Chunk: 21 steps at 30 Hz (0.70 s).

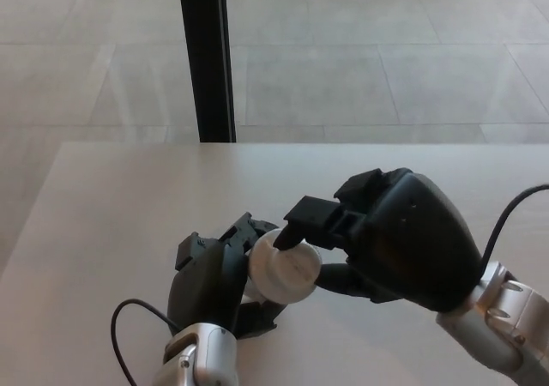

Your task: The robot uses its left hand to to lift the bottle kept on the middle of the desk and tilts it towards its right hand. It then uses its right hand to rotate its cap to open it and places the bottle and cap back on the desk

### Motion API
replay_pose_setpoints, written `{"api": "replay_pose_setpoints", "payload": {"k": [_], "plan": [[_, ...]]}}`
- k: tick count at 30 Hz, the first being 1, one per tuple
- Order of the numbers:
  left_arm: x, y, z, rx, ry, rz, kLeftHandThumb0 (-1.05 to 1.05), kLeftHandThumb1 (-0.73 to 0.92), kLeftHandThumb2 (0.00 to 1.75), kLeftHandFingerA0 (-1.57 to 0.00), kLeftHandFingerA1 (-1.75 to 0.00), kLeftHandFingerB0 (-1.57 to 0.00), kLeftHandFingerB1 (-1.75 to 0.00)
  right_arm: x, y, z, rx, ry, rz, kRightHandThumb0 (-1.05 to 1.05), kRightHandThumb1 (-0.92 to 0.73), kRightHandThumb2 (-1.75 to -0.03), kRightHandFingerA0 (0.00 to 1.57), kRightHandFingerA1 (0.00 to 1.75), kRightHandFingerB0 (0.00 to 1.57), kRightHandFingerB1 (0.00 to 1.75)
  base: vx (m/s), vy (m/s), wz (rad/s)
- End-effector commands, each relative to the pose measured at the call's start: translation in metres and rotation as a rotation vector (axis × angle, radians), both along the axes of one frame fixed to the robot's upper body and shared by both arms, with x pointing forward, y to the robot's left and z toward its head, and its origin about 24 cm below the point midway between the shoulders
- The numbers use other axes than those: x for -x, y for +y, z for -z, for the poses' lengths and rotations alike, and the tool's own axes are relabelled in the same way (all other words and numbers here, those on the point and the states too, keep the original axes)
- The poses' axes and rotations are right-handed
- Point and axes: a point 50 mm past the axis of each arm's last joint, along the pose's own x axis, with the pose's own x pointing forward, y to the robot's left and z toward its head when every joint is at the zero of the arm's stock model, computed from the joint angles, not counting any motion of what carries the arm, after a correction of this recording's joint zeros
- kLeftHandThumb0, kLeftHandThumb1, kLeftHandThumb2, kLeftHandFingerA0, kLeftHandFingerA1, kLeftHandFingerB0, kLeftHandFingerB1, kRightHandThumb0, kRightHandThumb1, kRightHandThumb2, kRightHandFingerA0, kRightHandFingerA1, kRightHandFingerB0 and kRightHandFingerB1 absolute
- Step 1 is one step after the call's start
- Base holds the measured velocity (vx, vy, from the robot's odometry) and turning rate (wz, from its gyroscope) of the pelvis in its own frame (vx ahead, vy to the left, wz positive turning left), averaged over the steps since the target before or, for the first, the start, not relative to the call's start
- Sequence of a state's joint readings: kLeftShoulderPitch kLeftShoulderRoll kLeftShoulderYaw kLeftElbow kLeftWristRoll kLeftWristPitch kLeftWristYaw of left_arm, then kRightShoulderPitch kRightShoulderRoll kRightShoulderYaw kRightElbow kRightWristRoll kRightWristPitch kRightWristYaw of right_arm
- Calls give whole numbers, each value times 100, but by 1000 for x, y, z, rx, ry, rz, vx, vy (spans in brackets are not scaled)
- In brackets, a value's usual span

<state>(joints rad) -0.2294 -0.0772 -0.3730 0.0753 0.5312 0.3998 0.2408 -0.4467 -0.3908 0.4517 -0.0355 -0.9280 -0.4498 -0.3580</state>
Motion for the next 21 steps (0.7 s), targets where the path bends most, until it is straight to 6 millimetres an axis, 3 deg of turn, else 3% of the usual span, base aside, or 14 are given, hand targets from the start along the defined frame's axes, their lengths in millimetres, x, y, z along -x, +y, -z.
{"api": "replay_pose_setpoints", "payload": {"k": [1,3,4,5,8,10,11,12,13,14,17,18,19,21], "plan": [[14,6,33,-56,213,38,-24,85,61,-58,-113,-50,-80,14,10,-15,141,-206,-306,-43,-61,-86,112,175,79,121,0,0,0],[13,7,35,-67,194,33,-22,83,60,-60,-116,-49,-75,13,7,-17,168,-210,-314,-45,-62,-80,106,175,80,121,0,0,0],[14,7,35,-47,179,37,-15,81,60,-71,-138,-53,-93,13,6,-17,173,-215,-317,-52,-52,-104,128,139,87,110,0,0,0],[15,7,36,-17,158,37,-22,83,55,-66,-141,-55,-93,12,4,-18,188,-225,-324,-45,-61,-79,107,175,80,125,0,0,0],[16,7,35,30,168,28,-24,82,59,-64,-136,-56,-93,11,2,-19,215,-224,-338,-46,-62,-77,108,175,81,127,0,0,0],[15,9,35,-88,180,48,-24,82,63,-59,-108,-57,-77,9,-3,-22,252,-239,-352,-47,-62,-75,106,175,80,117,0,0,0],[15,9,35,-59,194,43,-23,83,63,-59,-107,-58,-78,8,-4,-24,256,-245,-361,-45,-59,-81,106,175,81,112,0,0,0],[14,10,38,-36,220,31,-25,88,63,-57,-111,-60,-83,6,-6,-27,271,-254,-359,-49,-50,-103,125,137,82,100,0,0,0],[14,10,38,-36,220,31,-25,88,63,-57,-111,-60,-83,6,-6,-27,271,-255,-361,-49,-50,-103,125,137,82,100,0,0,0],[13,9,38,-33,228,9,-28,90,62,-59,-125,-62,-93,5,-6,-30,301,-276,-356,-49,-49,-102,127,138,82,103,0,0,0],[14,9,39,-49,234,16,-26,89,64,-53,-88,-49,-65,5,-4,-31,322,-303,-391,-47,-49,-98,127,138,86,109,0,0,0],[15,9,39,-53,229,17,-26,89,64,-53,-88,-49,-65,5,-4,-32,335,-320,-408,-47,-49,-98,127,138,86,109,0,0,0],[14,10,39,-175,191,79,-22,85,63,-58,-84,-53,-66,4,-3,-34,386,-337,-426,-46,-49,-99,126,138,84,107,0,0,0],[13,10,39,-231,206,88,-22,83,62,-58,-93,-55,-68,4,-4,-36,444,-346,-441,-47,-49,-98,126,139,83,110,0,0,0]]}}
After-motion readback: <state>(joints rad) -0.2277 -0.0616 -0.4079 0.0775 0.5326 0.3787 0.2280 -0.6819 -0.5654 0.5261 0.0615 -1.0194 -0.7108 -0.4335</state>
